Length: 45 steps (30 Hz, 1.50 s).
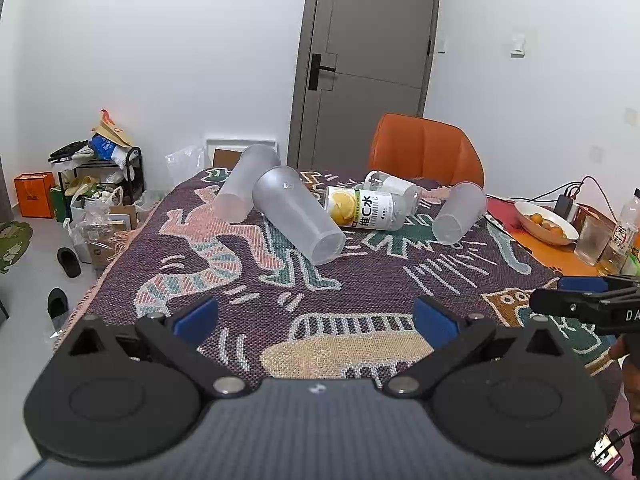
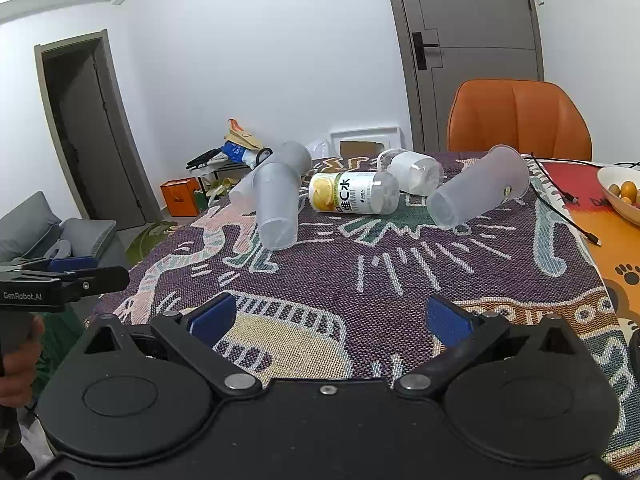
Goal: Flip cup upright
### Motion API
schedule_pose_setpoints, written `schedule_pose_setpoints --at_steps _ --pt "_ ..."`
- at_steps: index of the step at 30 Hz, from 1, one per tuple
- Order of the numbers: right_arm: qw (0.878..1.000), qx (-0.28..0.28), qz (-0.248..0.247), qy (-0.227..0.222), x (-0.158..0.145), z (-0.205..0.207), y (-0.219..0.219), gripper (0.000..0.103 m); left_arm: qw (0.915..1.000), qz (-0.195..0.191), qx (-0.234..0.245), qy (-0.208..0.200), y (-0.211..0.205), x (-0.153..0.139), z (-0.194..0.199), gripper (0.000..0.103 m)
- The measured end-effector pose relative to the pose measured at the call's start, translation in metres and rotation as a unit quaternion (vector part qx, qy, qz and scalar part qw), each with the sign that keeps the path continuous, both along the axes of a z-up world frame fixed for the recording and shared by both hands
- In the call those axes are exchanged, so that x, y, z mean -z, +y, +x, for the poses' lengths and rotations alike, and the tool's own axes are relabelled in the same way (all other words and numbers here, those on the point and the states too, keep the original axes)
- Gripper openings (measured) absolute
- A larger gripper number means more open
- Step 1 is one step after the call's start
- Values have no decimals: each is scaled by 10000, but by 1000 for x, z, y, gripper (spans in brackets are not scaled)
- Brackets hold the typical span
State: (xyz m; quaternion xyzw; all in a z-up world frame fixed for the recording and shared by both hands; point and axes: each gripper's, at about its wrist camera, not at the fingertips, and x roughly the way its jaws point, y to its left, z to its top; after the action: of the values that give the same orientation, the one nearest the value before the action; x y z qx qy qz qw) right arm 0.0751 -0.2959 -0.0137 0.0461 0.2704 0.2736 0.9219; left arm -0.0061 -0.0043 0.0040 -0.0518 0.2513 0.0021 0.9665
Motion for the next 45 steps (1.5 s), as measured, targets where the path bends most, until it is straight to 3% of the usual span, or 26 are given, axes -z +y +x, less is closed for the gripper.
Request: schedule_pose_setpoints --at_steps 45 --pt "9997 146 13 185 0 3 -4 103 9998 -122 -69 -138 5 -5 -6 103"
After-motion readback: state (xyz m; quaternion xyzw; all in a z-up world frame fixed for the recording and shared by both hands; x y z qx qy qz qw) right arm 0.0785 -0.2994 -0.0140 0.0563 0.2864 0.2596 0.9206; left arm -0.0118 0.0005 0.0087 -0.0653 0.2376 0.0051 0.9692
